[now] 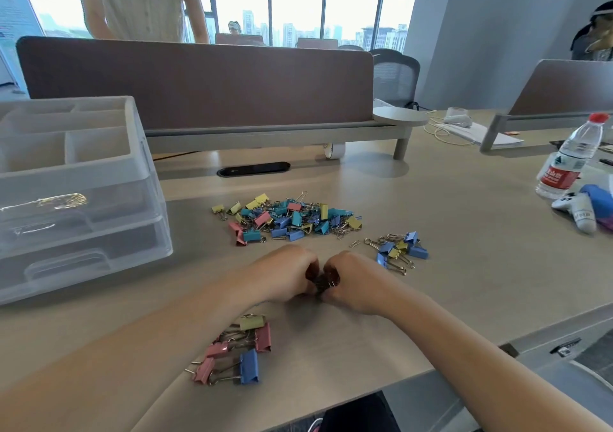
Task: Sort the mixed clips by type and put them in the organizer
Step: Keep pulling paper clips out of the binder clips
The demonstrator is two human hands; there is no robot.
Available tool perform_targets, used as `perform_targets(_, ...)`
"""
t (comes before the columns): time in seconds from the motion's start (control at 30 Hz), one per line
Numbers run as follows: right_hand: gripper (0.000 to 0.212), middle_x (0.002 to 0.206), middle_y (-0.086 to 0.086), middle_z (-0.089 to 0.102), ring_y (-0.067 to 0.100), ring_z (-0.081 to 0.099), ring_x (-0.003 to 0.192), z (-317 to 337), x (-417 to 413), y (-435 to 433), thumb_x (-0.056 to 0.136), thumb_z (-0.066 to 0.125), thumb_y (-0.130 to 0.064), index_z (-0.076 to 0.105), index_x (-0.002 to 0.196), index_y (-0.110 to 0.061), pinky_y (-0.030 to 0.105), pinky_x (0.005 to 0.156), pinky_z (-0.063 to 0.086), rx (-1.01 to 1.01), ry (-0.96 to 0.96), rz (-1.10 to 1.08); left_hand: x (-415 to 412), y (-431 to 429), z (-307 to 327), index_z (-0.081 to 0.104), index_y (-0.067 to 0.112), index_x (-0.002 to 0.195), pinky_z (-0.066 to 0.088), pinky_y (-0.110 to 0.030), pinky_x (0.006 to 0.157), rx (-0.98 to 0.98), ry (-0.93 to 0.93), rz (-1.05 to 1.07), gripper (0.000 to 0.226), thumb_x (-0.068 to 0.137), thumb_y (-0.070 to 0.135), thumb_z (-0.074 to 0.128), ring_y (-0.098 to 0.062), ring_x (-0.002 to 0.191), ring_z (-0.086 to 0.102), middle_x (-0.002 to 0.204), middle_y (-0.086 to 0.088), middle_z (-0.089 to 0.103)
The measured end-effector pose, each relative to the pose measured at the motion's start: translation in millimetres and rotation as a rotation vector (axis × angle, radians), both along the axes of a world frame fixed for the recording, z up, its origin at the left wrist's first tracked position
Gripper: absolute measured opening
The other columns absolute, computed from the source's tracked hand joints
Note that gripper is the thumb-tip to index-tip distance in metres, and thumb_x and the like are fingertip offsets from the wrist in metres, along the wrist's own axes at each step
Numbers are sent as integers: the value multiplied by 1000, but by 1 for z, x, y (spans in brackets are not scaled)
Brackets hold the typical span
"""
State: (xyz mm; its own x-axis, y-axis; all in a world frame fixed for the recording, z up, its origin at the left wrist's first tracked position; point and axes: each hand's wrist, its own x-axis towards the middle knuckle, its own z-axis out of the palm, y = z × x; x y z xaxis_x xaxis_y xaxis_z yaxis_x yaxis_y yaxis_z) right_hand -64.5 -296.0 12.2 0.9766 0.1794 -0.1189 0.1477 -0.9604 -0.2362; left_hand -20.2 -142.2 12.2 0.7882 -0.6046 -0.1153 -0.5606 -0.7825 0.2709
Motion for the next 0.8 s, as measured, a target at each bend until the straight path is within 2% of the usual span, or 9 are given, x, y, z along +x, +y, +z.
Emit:
perform_targets(0.07, 23, 88, 3, 58, 24, 56, 77, 1, 2, 3, 82, 70, -36, 61, 87, -16, 29, 52, 36, 2, 16, -11, 0, -2, -3, 69, 14, 93, 54, -44, 77, -16, -3, 27, 12, 84, 21, 68, -27, 86, 62, 93, -9, 67)
perform_targets(0.17, 21, 92, 6, 62, 25, 58, 82, 1, 3, 5, 85, 69, -33, 64, 93, -14, 30, 59, 40, 15, 34, -24, -2, -4, -7, 70, 12, 90, 54, -47, 76, -47, 3, 59, 8, 85, 14, 63, -29, 85, 64, 92, -12, 68)
perform_targets(0.33, 27, 100, 8, 65, 27, 62, 89, 1, 3, 6, 85, 69, -29, 67, 105, -11, 32, 69, 47, 47, 35, -45, -6, -5, -7, 69, 11, 91, 53, -43, 76, -101, -29, 79, 10, 89, 12, 60, -25, 82, 62, 89, -9, 66)
perform_targets(0.53, 25, 103, 12, 67, 30, 62, 93, 5, 5, 8, 86, 66, -22, 67, 106, -8, 39, 77, 51, 33, 48, -47, -7, -5, -9, 68, 11, 90, 53, -43, 74, -130, -38, 101, 10, 88, 15, 60, -26, 81, 62, 89, -10, 66)
perform_targets(0.63, 21, 101, 11, 66, 29, 62, 89, 5, 7, 9, 87, 64, -20, 67, 103, -7, 37, 72, 50, 9, 51, -50, -7, -4, -9, 69, 11, 91, 52, -43, 75, -150, -49, 103, 10, 89, 14, 59, -25, 82, 61, 90, -10, 66)
perform_targets(0.8, 4, 90, 5, 60, 24, 54, 77, 4, 13, 11, 88, 60, -14, 56, 89, -16, 29, 54, 36, -7, 41, -51, -7, -3, -9, 68, 10, 92, 51, -43, 75, -191, -68, 121, 11, 89, 12, 58, -25, 83, 60, 90, -10, 66)
